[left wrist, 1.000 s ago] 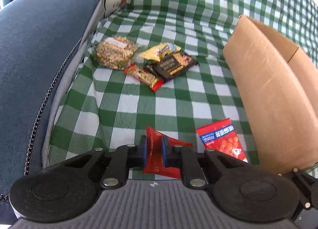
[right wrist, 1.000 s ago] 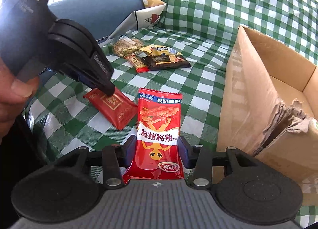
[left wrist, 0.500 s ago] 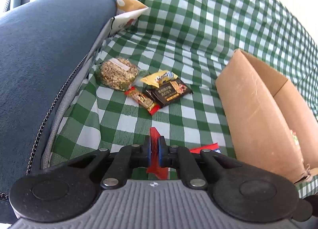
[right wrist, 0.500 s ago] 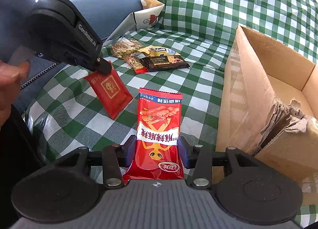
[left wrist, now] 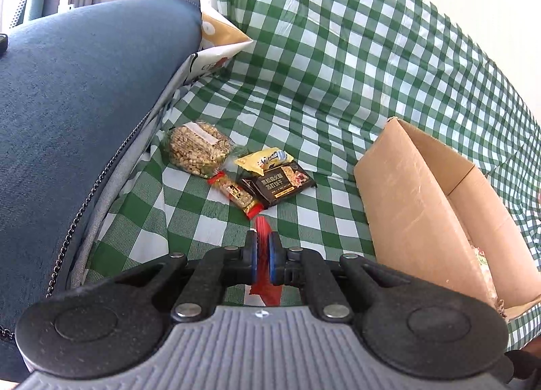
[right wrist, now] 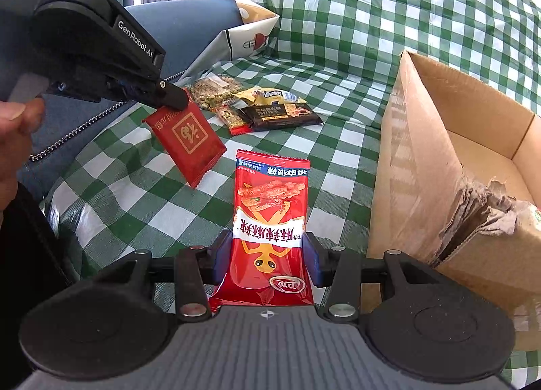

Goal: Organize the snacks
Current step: 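Lift the red packet and spicy bag and carry them over the box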

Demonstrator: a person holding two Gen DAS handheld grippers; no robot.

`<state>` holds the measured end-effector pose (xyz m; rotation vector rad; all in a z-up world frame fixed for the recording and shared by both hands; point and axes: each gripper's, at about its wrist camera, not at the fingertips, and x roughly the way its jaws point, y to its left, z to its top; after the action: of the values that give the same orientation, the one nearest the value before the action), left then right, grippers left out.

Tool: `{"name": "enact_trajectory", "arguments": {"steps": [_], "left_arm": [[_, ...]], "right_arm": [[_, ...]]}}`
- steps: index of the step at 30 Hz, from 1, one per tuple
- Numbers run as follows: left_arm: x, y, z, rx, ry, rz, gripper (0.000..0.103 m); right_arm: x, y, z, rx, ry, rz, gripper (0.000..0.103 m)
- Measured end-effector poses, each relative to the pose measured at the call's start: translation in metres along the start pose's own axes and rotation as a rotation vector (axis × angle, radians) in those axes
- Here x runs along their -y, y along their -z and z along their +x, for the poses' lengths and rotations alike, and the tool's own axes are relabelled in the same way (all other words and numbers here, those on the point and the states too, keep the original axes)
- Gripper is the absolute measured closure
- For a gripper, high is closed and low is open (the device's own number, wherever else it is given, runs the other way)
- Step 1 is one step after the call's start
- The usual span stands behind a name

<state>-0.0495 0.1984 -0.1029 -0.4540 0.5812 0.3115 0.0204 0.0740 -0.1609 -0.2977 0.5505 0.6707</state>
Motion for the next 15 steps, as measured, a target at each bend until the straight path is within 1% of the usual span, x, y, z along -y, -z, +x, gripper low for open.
{"name": "enact_trajectory", "arguments": {"steps": [9,15], "left_arm": [[0.001,-0.001,-0.005,0.007,0.012,-0.001,0.097],[0.004,-0.006,-0.016,0.032,0.027,-0.001,0.097]], "right_arm": [[0.001,-0.001,-0.005,0.026,0.008,-0.001,0.057],[0.000,-0.007,-0.013,0.055,0.013,0.001,0.057]]}}
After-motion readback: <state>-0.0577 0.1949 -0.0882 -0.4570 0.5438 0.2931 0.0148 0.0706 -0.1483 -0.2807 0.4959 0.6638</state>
